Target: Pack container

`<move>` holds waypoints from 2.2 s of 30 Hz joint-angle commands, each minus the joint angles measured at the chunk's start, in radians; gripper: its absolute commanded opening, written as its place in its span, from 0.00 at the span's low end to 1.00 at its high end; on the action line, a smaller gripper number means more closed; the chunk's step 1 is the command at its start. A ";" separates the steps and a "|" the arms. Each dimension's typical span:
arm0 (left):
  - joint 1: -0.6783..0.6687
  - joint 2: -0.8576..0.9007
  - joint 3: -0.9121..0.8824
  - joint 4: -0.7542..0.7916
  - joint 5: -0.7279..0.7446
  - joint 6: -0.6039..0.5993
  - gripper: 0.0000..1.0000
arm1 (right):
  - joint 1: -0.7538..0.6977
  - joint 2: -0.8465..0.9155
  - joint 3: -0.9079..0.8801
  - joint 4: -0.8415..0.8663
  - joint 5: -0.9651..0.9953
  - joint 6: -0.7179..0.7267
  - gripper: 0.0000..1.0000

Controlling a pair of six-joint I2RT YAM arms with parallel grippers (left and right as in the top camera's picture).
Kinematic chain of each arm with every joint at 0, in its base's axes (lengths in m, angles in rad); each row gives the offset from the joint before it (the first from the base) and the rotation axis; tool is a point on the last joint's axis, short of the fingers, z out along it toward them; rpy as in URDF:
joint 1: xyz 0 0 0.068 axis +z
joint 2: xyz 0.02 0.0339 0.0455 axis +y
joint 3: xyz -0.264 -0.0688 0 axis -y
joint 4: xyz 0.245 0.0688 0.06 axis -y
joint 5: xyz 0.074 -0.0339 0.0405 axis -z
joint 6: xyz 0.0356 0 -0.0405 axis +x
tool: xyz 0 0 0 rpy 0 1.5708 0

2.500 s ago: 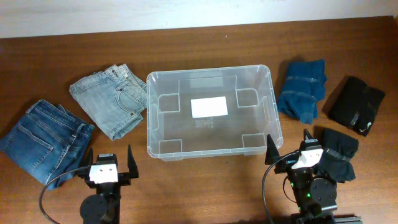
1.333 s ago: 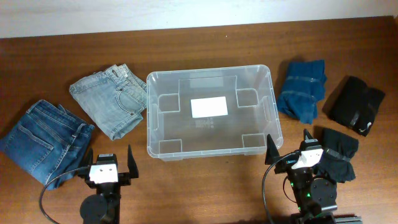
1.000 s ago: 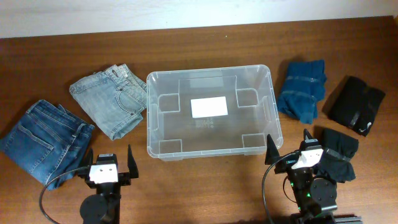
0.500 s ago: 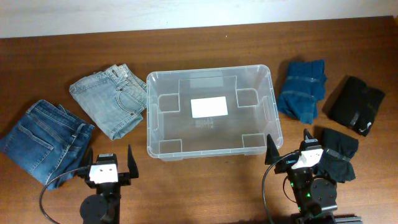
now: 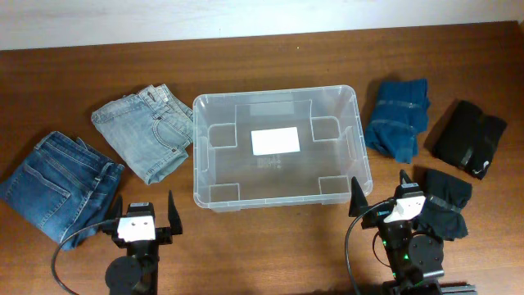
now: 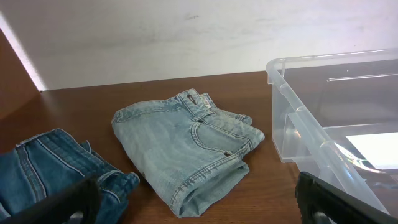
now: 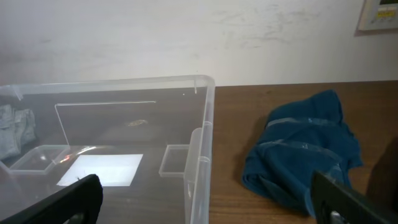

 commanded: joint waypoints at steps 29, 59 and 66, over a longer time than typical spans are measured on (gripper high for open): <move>0.006 -0.008 -0.011 0.002 0.010 0.012 1.00 | -0.006 0.014 0.267 -0.098 0.017 0.119 0.98; 0.006 -0.008 -0.011 0.002 0.010 0.012 0.99 | -0.007 0.837 1.179 -0.777 0.013 0.109 0.99; 0.006 -0.008 -0.011 0.002 0.010 0.012 1.00 | -0.008 1.009 1.308 -0.887 0.012 0.047 0.98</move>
